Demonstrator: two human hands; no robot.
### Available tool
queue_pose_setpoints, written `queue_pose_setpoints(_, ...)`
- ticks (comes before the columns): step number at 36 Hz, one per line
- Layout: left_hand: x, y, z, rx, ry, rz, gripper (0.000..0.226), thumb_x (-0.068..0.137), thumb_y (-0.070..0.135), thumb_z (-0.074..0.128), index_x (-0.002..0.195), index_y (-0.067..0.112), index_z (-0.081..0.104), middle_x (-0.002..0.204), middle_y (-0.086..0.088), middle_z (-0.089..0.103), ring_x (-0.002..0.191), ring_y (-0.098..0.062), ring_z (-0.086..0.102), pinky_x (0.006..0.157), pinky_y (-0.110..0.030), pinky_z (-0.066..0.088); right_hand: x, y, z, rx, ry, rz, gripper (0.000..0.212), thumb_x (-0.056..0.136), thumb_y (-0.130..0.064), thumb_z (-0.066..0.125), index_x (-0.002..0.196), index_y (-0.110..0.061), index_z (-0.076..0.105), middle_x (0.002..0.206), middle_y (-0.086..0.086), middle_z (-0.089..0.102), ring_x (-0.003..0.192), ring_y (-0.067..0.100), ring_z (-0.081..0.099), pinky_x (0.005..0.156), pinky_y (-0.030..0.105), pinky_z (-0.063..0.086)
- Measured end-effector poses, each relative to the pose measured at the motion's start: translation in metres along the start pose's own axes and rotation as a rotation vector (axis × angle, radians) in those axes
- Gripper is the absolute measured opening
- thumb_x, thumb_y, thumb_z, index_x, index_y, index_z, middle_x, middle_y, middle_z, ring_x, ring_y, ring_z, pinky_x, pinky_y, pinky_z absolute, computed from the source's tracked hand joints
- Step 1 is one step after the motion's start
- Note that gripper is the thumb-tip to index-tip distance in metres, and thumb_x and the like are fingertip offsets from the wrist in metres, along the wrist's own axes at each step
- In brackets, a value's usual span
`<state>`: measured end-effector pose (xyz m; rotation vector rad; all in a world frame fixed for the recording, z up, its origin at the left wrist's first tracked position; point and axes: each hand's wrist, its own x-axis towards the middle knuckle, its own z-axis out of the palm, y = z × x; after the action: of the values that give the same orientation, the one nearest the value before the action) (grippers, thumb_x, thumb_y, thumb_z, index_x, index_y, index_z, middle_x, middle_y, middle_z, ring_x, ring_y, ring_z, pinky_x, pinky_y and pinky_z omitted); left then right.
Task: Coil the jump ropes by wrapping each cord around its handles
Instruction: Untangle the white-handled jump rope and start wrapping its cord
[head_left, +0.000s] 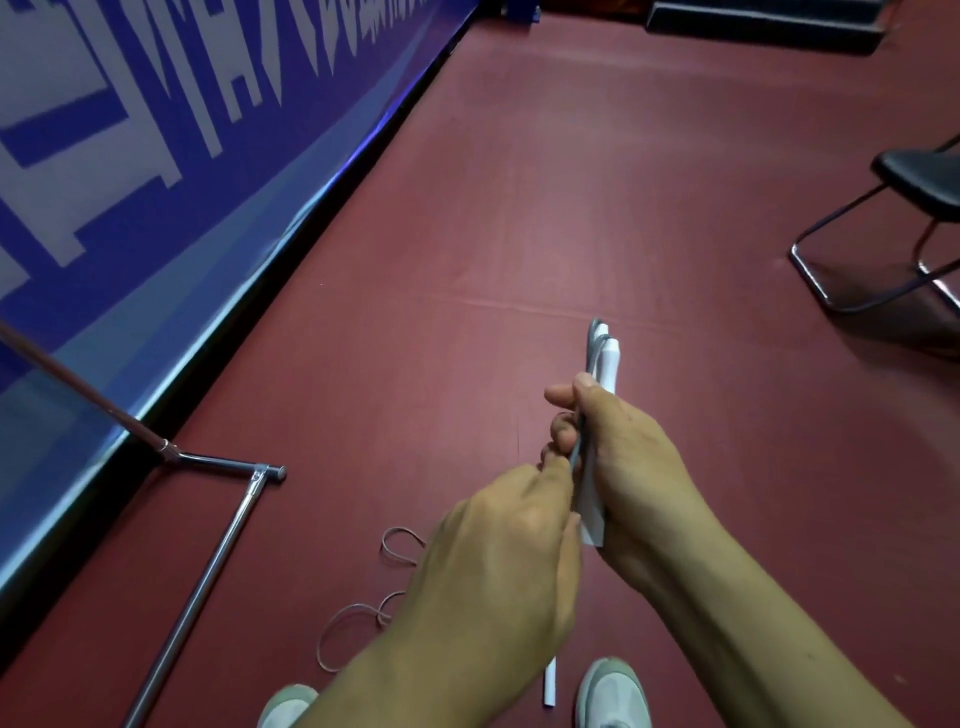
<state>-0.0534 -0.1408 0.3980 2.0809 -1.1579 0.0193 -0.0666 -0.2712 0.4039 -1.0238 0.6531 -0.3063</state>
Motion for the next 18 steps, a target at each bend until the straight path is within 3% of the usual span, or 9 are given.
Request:
queue_pose_setpoints(5, 0.002, -0.001, -0.005, -0.107, 0.132, -0.046, 0.007, 0.086, 0.021, 0.064, 0.091, 0.019, 0.068, 0.072, 0.009, 0.057, 0.064, -0.014, 0.052, 0.06, -0.03, 0.042, -0.002, -0.007, -0.001, 0.024, -0.069, 0.002, 0.035, 0.101, -0.042, 0.051, 0.08, -0.015, 0.055, 0.061, 0.0, 0.057, 0.073, 0.021, 0.059, 0.065, 0.033, 0.045)
queue_pose_setpoints(11, -0.002, 0.0, 0.0, -0.16, 0.163, -0.099, 0.014, 0.085, 0.024, 0.067, 0.099, 0.024, 0.072, 0.068, 0.012, 0.061, 0.058, -0.008, 0.053, 0.054, -0.025, 0.042, -0.004, -0.012, 0.005, 0.267, -0.043, 0.0, 0.037, 0.105, -0.036, 0.05, 0.079, -0.011, 0.051, 0.061, 0.008, 0.054, 0.07, 0.026, 0.069, 0.07, 0.045, 0.063)
queue_pose_setpoints(14, -0.003, 0.003, 0.003, -0.168, 0.187, -0.107, 0.006, 0.086, 0.025, 0.068, 0.091, 0.023, 0.07, 0.061, 0.014, 0.054, 0.051, -0.004, 0.046, 0.05, -0.026, 0.041, -0.005, -0.014, 0.005, 0.291, -0.009, 0.022, 0.04, 0.104, -0.036, 0.051, 0.076, -0.008, 0.052, 0.061, 0.011, 0.062, 0.059, 0.027, 0.069, 0.06, 0.042, 0.061)
queue_pose_setpoints(18, -0.001, 0.004, -0.001, -0.154, 0.235, -0.111, 0.011, 0.084, 0.022, 0.073, 0.078, 0.02, 0.065, 0.057, 0.016, 0.047, 0.049, -0.002, 0.041, 0.049, -0.013, 0.031, -0.004, -0.017, 0.005, 0.232, 0.023, 0.016, 0.034, 0.102, -0.034, 0.055, 0.078, -0.011, 0.052, 0.062, 0.004, 0.054, 0.041, 0.013, 0.046, 0.041, 0.025, 0.044)
